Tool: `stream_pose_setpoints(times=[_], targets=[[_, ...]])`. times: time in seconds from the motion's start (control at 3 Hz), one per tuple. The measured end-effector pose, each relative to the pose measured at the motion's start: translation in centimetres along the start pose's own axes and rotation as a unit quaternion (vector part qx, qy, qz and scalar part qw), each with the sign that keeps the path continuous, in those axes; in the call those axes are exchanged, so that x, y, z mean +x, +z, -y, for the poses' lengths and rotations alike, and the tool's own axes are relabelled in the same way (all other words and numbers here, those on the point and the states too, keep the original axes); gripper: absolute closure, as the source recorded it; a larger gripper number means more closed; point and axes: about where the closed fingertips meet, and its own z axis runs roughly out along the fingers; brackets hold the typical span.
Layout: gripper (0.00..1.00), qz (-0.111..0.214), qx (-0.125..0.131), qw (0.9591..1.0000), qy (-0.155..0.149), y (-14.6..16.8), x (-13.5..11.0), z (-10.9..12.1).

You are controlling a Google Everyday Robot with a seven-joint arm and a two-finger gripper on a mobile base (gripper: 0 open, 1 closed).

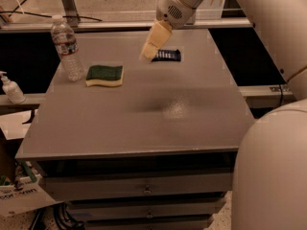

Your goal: Move sponge near water bottle

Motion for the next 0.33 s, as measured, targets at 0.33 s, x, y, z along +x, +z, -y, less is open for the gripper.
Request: stream_pose_setpoints(times=[0.33], targets=[[0.00, 0.000, 0.000, 1.0000, 0.000, 0.00, 0.00, 0.00]])
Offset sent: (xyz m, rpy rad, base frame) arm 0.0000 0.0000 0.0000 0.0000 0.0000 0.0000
